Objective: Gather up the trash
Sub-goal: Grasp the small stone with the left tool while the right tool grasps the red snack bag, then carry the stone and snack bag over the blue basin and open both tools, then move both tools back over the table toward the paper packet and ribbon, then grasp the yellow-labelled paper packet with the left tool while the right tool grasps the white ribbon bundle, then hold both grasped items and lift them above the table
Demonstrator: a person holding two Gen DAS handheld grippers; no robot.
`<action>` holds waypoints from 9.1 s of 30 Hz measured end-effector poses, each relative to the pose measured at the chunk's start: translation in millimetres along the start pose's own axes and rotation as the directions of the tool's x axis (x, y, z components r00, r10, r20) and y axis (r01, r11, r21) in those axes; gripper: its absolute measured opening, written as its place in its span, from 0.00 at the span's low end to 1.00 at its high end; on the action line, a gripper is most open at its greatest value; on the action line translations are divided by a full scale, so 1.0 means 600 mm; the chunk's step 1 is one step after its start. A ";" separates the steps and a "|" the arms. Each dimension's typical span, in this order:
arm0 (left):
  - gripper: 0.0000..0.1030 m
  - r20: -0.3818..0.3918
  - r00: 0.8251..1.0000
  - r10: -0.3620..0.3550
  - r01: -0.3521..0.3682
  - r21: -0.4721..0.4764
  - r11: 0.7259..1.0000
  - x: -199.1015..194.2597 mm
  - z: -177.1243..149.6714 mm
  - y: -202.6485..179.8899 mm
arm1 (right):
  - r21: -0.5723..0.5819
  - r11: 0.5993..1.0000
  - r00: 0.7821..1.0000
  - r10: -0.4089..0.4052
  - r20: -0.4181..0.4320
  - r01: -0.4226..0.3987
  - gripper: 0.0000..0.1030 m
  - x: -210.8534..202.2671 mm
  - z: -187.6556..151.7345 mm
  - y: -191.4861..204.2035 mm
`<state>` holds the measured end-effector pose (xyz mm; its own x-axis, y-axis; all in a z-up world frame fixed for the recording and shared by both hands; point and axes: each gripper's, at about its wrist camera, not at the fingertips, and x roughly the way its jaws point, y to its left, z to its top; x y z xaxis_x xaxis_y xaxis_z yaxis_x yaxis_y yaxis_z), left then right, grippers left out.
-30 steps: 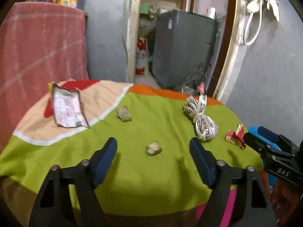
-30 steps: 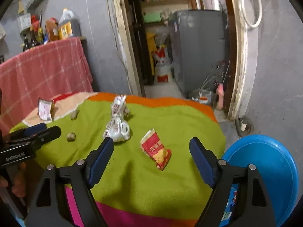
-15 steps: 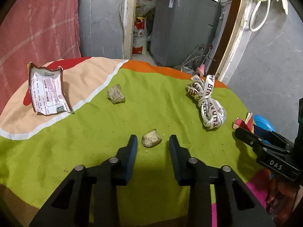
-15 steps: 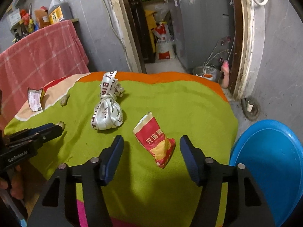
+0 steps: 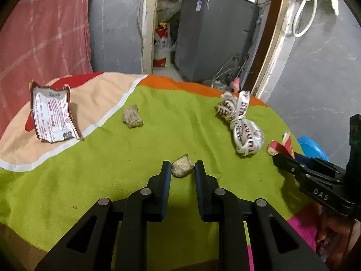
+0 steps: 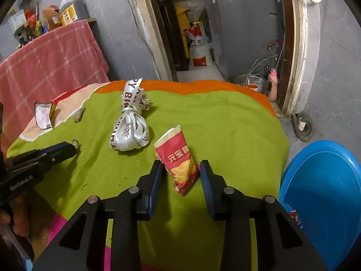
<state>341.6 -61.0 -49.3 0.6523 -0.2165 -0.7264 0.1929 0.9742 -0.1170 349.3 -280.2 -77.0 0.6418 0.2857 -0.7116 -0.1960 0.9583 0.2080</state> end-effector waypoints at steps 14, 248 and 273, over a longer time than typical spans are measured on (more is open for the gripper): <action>0.17 0.207 0.974 -0.093 0.083 0.054 0.995 -0.093 -0.025 -0.067 | 0.041 0.997 0.972 0.056 0.226 -0.067 0.22 -0.105 -0.030 -0.009; 0.12 0.190 0.968 0.167 -0.091 -0.353 0.931 -0.135 -0.010 0.194 | -0.226 0.950 0.975 0.195 -0.111 -0.216 0.38 0.157 0.104 0.282; 0.11 0.203 0.966 0.162 -0.086 -0.341 0.936 -0.140 -0.017 0.187 | -0.222 0.943 0.969 0.238 -0.074 -0.248 0.18 0.130 0.093 0.271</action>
<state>300.6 67.2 -8.2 0.8098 -0.0640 -0.5832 -0.1250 0.9524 -0.2780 408.7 -101.6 -61.1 0.5204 0.5042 -0.6892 -0.5090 0.8312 0.2237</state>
